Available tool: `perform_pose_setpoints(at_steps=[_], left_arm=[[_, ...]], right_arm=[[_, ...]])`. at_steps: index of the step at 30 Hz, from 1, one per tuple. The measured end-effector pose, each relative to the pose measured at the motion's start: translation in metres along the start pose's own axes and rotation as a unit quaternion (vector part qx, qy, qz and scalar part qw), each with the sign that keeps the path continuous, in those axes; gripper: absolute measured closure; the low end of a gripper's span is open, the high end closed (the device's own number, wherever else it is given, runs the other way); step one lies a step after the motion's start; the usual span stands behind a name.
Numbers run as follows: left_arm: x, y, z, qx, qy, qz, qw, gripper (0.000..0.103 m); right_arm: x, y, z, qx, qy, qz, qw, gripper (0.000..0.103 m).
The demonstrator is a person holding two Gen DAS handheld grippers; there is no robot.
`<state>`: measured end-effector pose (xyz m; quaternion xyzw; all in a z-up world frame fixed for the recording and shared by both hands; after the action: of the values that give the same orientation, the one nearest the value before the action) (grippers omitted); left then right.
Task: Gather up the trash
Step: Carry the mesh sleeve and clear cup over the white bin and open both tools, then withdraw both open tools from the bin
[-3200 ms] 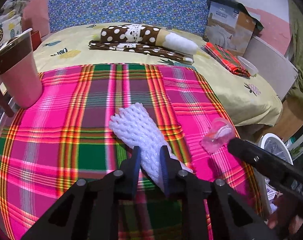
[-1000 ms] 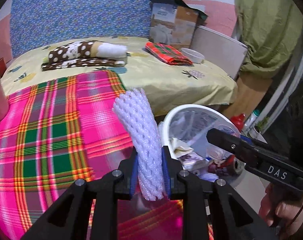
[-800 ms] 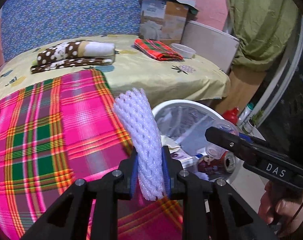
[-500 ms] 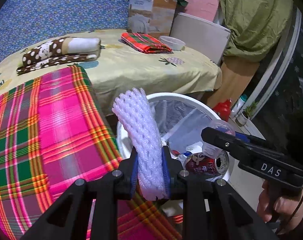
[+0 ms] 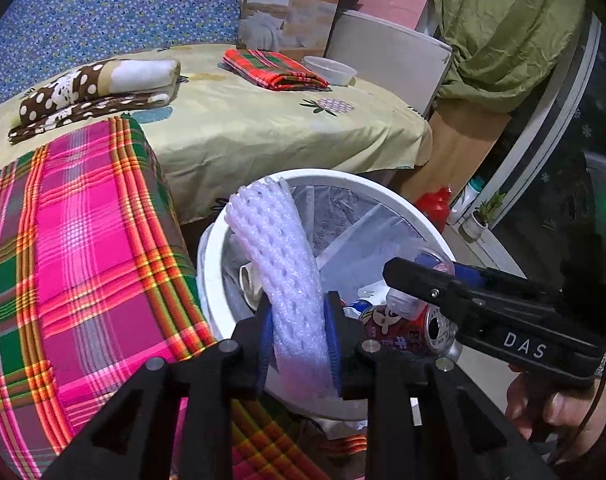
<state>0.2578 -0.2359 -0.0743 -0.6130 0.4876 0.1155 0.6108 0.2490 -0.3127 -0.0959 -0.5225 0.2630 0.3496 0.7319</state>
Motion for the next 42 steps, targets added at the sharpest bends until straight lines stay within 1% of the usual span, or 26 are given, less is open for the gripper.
perform_pose_setpoints(at_steps=[4,6,8,9,16,22,30,38,42], left_arm=[[0.002,0.0,-0.003,0.003,0.007,0.0,1.0,0.072],[0.002,0.0,-0.004,0.004,0.01,-0.001,0.9999,0.065],[0.001,0.0,-0.005,0.004,0.015,-0.004,0.9999,0.06],[0.0,0.0,-0.005,0.005,0.016,-0.005,0.9998,0.059],[-0.01,0.0,-0.005,0.003,0.019,-0.015,0.9997,0.059],[-0.028,0.008,-0.004,0.0,0.01,-0.026,0.9996,0.059],[-0.06,0.027,-0.003,-0.002,-0.009,-0.043,0.999,0.059],[-0.091,0.048,-0.009,0.01,-0.031,-0.059,0.9978,0.059],[-0.106,0.06,-0.008,0.009,-0.039,-0.066,0.997,0.059]], right_arm=[[-0.001,-0.002,-0.003,0.008,-0.001,-0.003,1.0,0.055],[-0.002,-0.002,-0.004,0.01,-0.002,-0.006,1.0,0.051],[-0.002,-0.003,-0.004,0.012,-0.005,-0.008,1.0,0.042],[-0.003,-0.004,-0.005,0.015,-0.005,-0.011,1.0,0.041],[-0.017,-0.006,-0.004,0.019,-0.009,-0.03,0.999,0.041],[-0.032,-0.002,0.004,0.01,-0.015,-0.049,0.999,0.041],[-0.057,0.018,0.025,-0.022,-0.013,-0.07,0.997,0.041],[-0.079,0.035,0.042,-0.045,-0.016,-0.095,0.994,0.041],[-0.085,0.044,0.051,-0.055,-0.016,-0.098,0.994,0.041]])
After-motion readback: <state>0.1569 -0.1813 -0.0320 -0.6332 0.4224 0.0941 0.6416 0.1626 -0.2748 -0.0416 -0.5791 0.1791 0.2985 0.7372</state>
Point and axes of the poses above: each gripper's, at about its wrist camera, not at the fingertips, and x roughly the way its jaws point, z to its left, y to its underside, the point moved 6 cm from there along x, roughly the way its jaws point, and after that the axes turned 2 degrees about x, right-handed, at the moved point
